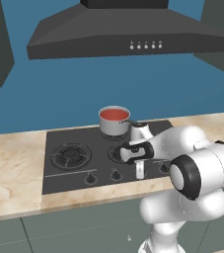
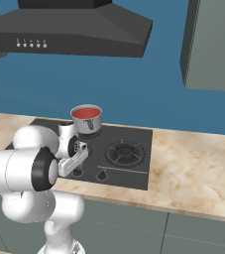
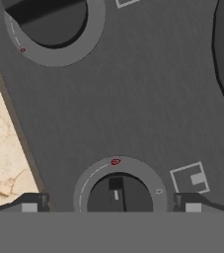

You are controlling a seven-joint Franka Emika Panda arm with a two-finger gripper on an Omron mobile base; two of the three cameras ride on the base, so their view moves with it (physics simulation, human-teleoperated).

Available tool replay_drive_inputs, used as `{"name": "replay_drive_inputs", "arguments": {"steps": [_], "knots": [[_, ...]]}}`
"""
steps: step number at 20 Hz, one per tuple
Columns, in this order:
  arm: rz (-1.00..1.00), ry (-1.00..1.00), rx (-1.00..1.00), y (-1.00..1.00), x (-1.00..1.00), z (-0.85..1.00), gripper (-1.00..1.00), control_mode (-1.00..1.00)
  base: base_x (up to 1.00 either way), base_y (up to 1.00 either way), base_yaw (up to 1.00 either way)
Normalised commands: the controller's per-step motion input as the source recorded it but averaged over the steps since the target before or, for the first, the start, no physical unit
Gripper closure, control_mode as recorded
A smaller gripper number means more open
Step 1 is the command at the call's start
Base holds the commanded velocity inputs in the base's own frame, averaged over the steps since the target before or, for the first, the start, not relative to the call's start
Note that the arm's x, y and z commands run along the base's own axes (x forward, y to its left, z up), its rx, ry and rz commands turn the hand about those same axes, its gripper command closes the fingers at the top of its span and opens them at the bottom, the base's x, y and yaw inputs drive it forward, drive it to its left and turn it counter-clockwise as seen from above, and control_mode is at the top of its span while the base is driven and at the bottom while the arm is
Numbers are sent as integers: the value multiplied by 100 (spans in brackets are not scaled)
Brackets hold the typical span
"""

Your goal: Wait until the marinara sauce is simmered to a deep red color and then turn off the stove.

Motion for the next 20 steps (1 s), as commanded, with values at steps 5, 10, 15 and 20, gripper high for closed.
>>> {"name": "replay_drive_inputs", "arguments": {"steps": [5,10,15,20], "knots": [[0,0,0,0,9,-5,-100,-100,0,0,0],[0,0,0,0,3,-5,-100,-100,0,0,0],[0,0,0,0,0,-5,-100,-100,0,0,0],[0,0,0,0,0,0,100,-100,0,0,0]]}}
